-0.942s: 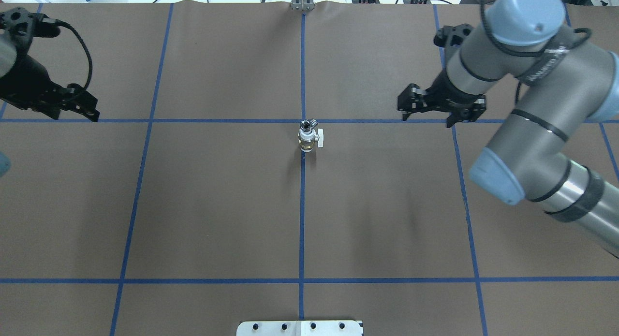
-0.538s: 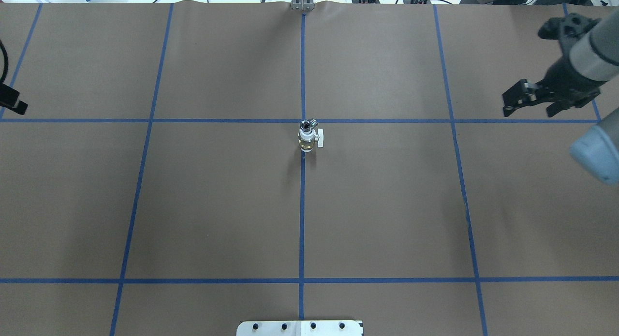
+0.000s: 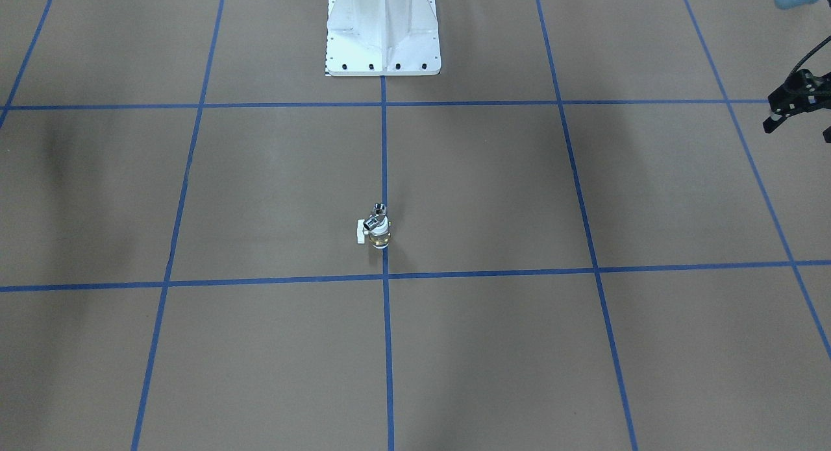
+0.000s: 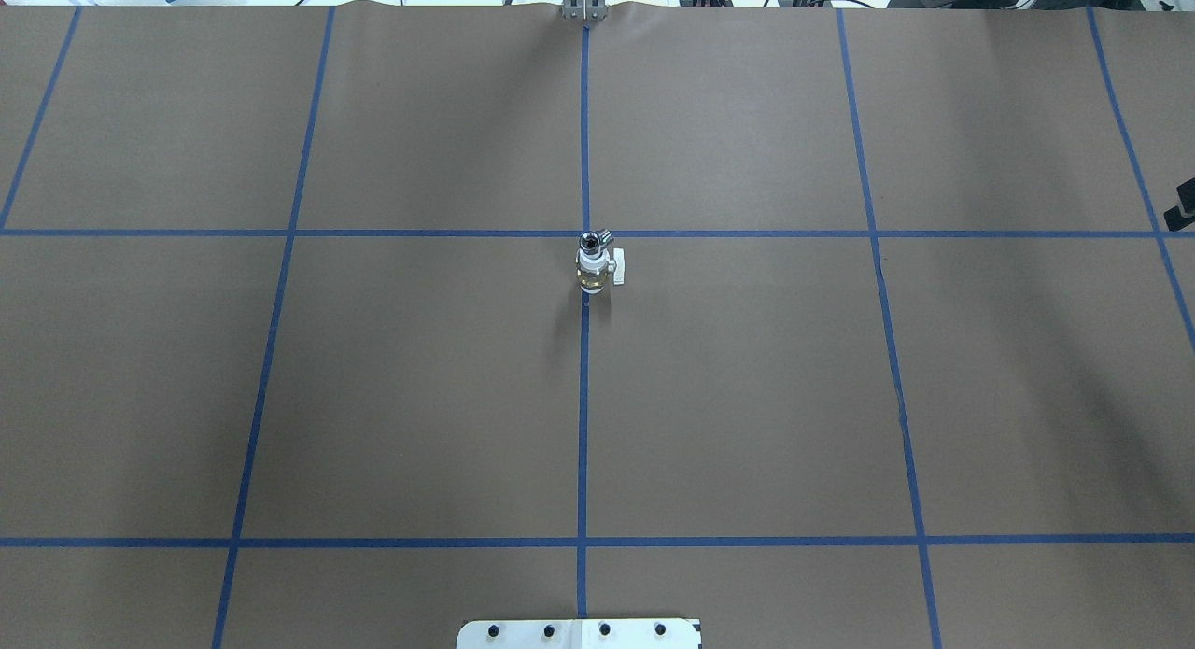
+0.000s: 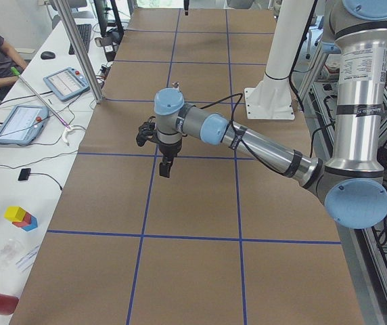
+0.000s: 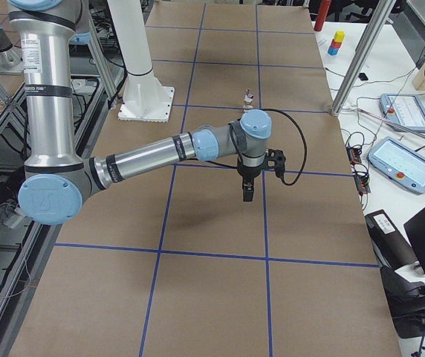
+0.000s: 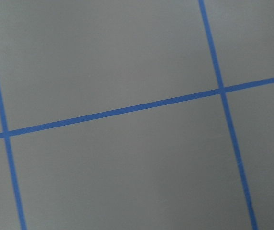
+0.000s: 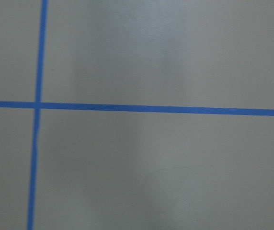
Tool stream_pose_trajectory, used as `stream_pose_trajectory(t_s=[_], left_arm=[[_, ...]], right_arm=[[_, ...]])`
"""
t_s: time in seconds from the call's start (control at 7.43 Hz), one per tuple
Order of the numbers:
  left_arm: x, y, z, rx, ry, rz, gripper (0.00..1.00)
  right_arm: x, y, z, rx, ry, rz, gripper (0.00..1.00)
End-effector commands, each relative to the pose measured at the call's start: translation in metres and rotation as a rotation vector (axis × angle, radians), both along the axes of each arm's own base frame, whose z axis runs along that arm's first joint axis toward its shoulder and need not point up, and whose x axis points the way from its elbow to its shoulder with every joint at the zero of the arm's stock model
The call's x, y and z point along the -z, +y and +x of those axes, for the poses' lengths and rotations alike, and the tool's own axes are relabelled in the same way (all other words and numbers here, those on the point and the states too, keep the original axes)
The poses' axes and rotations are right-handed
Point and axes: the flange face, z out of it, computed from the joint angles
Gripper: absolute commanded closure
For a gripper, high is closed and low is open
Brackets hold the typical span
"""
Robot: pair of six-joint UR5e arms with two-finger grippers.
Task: Assemble PPR valve and pipe with both arms
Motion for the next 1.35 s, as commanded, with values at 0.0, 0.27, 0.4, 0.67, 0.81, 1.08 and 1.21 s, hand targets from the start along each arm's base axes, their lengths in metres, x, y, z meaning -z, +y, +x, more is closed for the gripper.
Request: stream_pose_trajectory(t_s=[0.0,0.27,0.4,0.67,0.81,1.08,1.21], left_arm=[[-0.034,-0.004,-0.026,-0.018,0.020,-0.005,0.00],[-0.037,-0.005,-0.028,-0.022,0.002,0.000,0.00],[-0.034,-0.004,-0.029,-0.028,0.002,0.013,0.00],[-0.045,-0.007,-0.028,-0.031,0.005,-0.009,0.00],[-0.046,-0.007,-0.029,-0.030,0.007,-0.012,0.00],[-0.058,-0.008,-0.043,-0.028,0.006,-0.010,0.00],[-0.058,-0.008,-0.053,-0.016,0.005,-0.005,0.00]], right_arm=[[-0.028,0.016,0.040,0.004,-0.043,0.001,0.01],[-0.030,0.018,0.048,-0.011,-0.055,-0.002,0.00],[-0.032,0.019,0.054,-0.022,-0.055,-0.004,0.00],[-0.040,0.026,0.058,-0.030,-0.049,-0.021,0.00],[-0.039,0.027,0.063,-0.040,-0.043,-0.015,0.00],[-0.029,0.027,0.070,-0.055,0.022,0.022,0.01],[-0.032,0.031,0.070,-0.054,0.023,0.017,0.00]])
